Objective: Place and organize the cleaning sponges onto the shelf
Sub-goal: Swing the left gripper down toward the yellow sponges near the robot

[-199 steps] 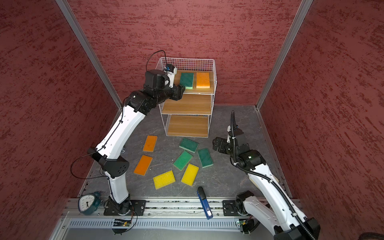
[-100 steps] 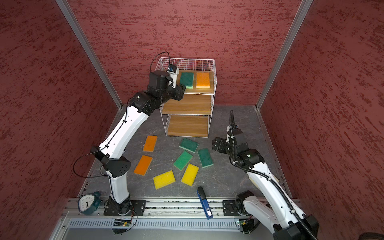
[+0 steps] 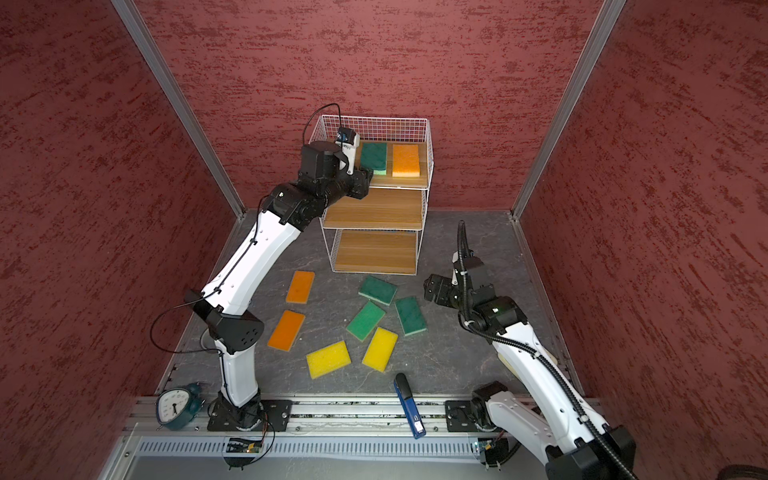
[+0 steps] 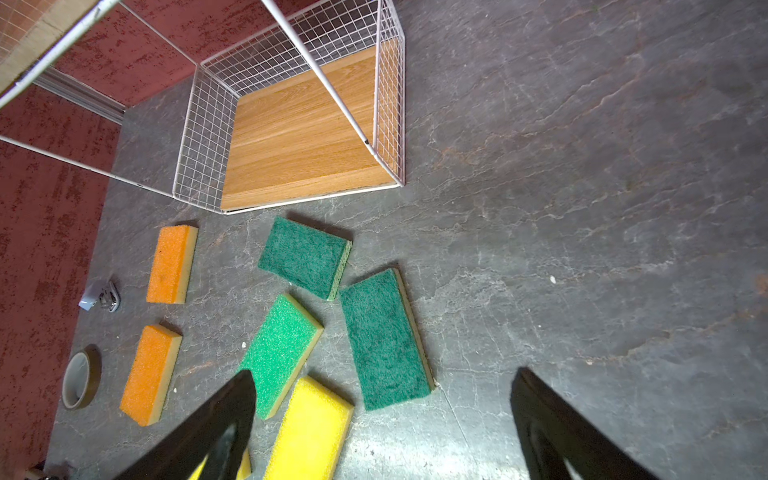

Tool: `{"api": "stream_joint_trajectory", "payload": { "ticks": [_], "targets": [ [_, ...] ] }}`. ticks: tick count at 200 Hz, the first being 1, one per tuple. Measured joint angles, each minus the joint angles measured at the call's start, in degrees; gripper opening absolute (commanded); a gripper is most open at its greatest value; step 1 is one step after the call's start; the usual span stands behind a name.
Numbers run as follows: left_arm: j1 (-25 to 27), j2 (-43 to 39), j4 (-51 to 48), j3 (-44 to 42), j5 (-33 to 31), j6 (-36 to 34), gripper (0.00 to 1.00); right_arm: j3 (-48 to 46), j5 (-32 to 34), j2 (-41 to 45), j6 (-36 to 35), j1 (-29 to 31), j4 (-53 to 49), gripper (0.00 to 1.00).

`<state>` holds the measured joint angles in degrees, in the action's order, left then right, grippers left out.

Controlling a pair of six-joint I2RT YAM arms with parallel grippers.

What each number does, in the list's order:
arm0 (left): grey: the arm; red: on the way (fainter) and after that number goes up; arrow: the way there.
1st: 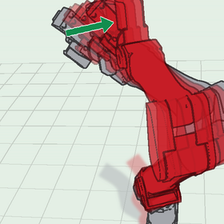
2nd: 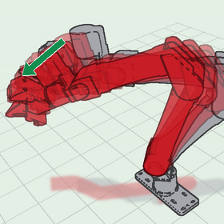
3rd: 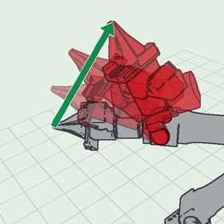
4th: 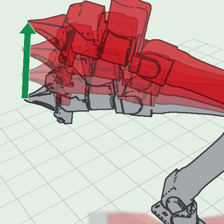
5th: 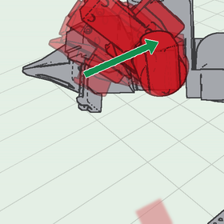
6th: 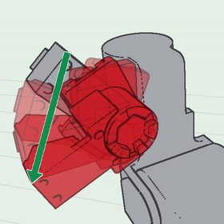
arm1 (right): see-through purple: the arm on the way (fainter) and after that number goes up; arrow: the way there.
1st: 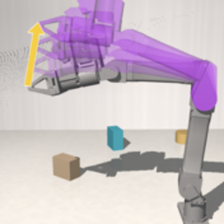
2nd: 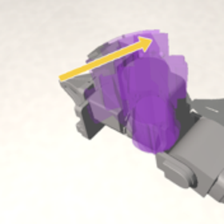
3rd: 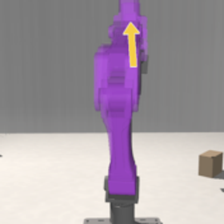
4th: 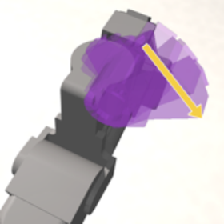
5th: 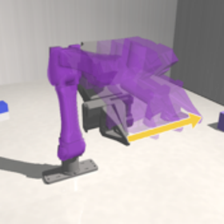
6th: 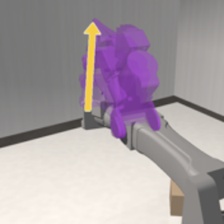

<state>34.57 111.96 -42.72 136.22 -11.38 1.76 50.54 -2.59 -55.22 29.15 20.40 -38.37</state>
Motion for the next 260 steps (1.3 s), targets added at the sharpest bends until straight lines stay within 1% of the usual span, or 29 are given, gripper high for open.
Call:
{"api": "stream_joint_trajectory", "payload": {
  "ticks": [69, 103, 152, 181, 209, 237, 260],
  "targets": [
    [0.11, -5.53, 0.98, -6.88, 0.87, 0.59, 0.66, 0.00, -0.02, -0.98, 0.02, 0.00, 0.22, 0.96],
    [1.20, -10.93, 1.22, -13.09, 0.81, 0.59, 0.68, 0.00, 0.02, -1.01, 0.02, 0.00, 0.26, 0.96],
    [2.69, -17.20, 0.76, -19.58, 0.57, 1.51, 0.70, 0.00, 0.07, -1.01, 0.02, 0.00, 0.28, 0.96],
    [3.52, -22.60, 0.55, -26.56, -0.33, 2.27, 0.71, -0.07, 0.07, -1.01, 0.00, 0.00, 0.46, 0.96],
    [4.61, -29.20, -0.42, -36.00, -1.16, 2.82, 0.72, -1.01, 0.07, -1.01, 0.00, 0.00, 0.87, 0.96],
    [5.49, -34.38, -3.67, -43.85, -1.84, 3.80, 0.73, -1.60, 0.04, -1.20, -0.02, 0.00, 0.92, 0.96],
    [7.58, -37.33, -7.67, -49.57, -3.26, 5.62, 0.74, -1.62, 0.02, -2.01, -0.02, 0.00, 1.27, 0.96]
  ]
}}
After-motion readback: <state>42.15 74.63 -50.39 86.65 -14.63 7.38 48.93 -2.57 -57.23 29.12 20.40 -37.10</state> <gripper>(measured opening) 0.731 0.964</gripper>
